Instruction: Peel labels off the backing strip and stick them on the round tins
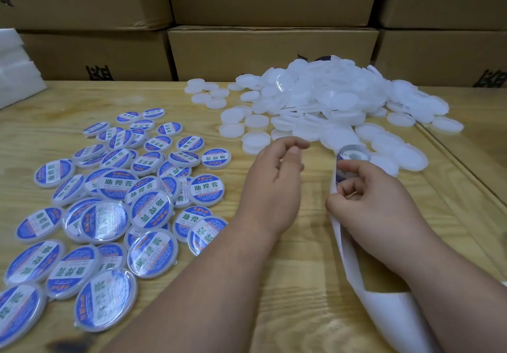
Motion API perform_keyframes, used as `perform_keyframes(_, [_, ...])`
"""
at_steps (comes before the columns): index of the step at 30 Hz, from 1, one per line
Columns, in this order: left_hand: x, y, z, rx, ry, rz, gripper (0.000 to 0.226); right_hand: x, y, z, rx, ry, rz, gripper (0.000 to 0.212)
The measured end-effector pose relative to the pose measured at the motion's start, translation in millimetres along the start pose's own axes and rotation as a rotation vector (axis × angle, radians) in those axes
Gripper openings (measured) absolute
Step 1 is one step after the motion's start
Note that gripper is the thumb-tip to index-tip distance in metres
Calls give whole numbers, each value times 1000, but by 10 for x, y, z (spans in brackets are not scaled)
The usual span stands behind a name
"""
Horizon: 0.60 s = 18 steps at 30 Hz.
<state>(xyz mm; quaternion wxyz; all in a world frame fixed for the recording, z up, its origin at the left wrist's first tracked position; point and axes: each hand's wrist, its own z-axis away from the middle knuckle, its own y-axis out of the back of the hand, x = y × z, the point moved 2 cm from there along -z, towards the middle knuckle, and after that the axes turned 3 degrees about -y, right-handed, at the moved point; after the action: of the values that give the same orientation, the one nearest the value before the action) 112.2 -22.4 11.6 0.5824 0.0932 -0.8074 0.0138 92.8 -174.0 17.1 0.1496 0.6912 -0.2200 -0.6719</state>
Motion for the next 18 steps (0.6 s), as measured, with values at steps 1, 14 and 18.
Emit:
perform_keyframes(1, [9,9,5,28,21,61,27,-6,15,2,-8,0,-9,50])
perform_keyframes(14, [-21,-39,13,-209,40,-29,22,42,55,-53,-129,-52,-303,31])
perform_keyframes(18, [-14,-37,2,-192,34,-12,24,43,49,-50,-175,-17,-292,16])
